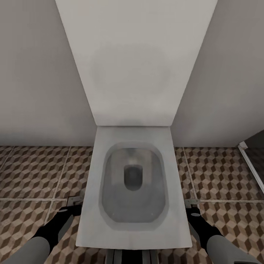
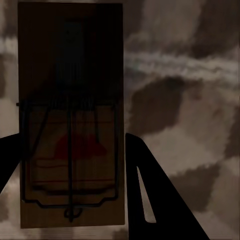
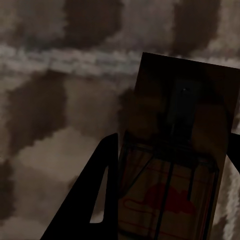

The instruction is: Take the four mousetraps from the cabinet in the bathroom and place them on the bathroom floor. Make sure all four end up on the same floor surface, and ensure that at least two of them are either under or directly next to the same bathroom sink.

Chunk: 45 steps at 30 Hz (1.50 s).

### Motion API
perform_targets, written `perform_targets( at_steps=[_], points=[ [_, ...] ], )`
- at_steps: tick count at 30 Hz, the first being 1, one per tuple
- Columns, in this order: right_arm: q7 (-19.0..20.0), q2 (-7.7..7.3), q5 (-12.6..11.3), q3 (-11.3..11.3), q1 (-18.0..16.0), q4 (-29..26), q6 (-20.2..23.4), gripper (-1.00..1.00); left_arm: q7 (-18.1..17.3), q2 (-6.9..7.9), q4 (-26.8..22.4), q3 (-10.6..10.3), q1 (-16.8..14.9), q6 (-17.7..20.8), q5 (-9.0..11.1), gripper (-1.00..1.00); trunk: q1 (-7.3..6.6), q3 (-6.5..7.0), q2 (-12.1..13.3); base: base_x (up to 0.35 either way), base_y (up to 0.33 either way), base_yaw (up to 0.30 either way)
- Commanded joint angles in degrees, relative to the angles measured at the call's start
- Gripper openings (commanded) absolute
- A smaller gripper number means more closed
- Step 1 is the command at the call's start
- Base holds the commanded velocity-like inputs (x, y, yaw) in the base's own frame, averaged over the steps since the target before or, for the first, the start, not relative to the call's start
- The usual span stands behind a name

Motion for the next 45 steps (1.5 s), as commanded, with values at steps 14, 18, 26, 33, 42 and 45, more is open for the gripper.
perform_targets(
  at_steps=[14, 18, 26, 33, 42, 45],
  points=[
    [0.0, -0.05, 0.3, -0.1, 0.0, -0.1, 0.3, -1.00, 0.4, -0.35, 1.2, -0.6, -0.2, -3.9, 0.4, -1.00, -0.01, -0.03, 0.0, 0.000, 0.000, 0.000],
    [-0.1, -0.17, 0.2, -0.1, 0.0, -0.1, 0.1, -1.00, 0.4, -0.70, 1.4, -0.6, -0.2, -4.3, 0.4, -1.00, -0.01, -0.03, 0.0, 0.000, 0.000, 0.000],
    [-0.1, -0.95, 0.0, -0.1, 0.0, 0.0, -0.1, -1.00, 0.4, -1.47, 1.5, -0.6, -0.2, -4.5, 0.3, -1.00, -0.01, -0.03, 0.0, 0.000, 0.000, 0.000],
    [-0.1, -1.47, -0.3, -0.1, 0.0, 0.0, -0.2, -1.00, 0.4, -1.62, 1.5, -0.7, -0.2, -4.4, 0.2, -1.00, -0.01, -0.03, 0.0, 0.000, 0.000, 0.000],
    [-0.1, -1.54, -0.3, -0.2, 0.0, 0.0, -0.2, -1.00, 0.4, -1.69, 1.4, -0.6, -0.2, -4.3, 0.1, -1.00, -0.01, -0.03, 0.0, 0.000, 0.000, 0.000],
    [-0.1, -1.55, -0.3, -0.2, 0.0, 0.0, -0.2, -1.00, 0.4, -1.72, 1.2, -0.6, -0.2, -4.3, 0.1, -1.00, -0.01, -0.03, 0.0, 0.000, 0.000, 0.000]
  ],
)
